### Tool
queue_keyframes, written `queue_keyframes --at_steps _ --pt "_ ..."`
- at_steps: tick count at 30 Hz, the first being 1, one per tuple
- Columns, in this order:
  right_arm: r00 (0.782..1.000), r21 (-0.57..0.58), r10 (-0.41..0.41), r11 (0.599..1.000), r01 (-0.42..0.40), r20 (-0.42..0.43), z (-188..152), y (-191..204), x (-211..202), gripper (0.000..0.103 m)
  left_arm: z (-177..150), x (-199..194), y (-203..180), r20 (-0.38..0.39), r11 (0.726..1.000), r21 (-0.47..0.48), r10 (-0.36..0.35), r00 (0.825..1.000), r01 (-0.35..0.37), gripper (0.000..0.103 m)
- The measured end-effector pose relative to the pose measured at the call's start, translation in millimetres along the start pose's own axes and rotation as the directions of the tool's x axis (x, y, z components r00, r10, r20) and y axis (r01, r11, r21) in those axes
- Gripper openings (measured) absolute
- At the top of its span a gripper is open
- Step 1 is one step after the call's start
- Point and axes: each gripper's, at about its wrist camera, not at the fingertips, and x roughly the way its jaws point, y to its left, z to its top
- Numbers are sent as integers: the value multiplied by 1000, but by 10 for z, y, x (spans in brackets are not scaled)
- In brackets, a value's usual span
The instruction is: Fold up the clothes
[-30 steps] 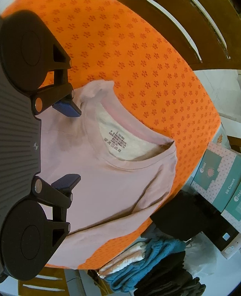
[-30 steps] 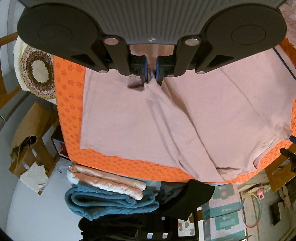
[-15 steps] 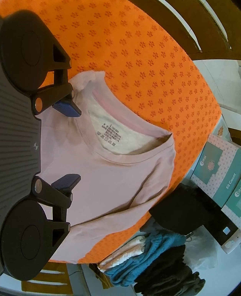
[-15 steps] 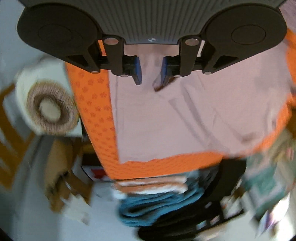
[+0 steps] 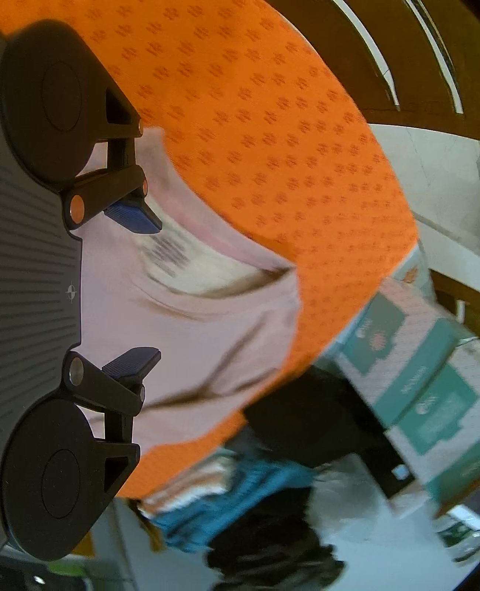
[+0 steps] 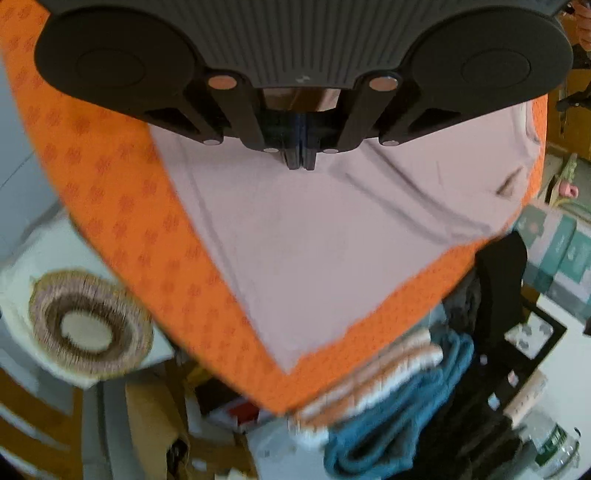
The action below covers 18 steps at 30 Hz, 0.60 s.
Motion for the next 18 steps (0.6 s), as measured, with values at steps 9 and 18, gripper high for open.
queue_keyframes --at_steps 9,18 --pt "992 -35 -54 998 58 112 409 -33 -289 2 308 418 -162 32 995 -84 -51 998 53 70" --pt "992 -42 -105 993 108 69 439 -75 -85 2 533 964 -388 42 976 -193 -98 994 104 75"
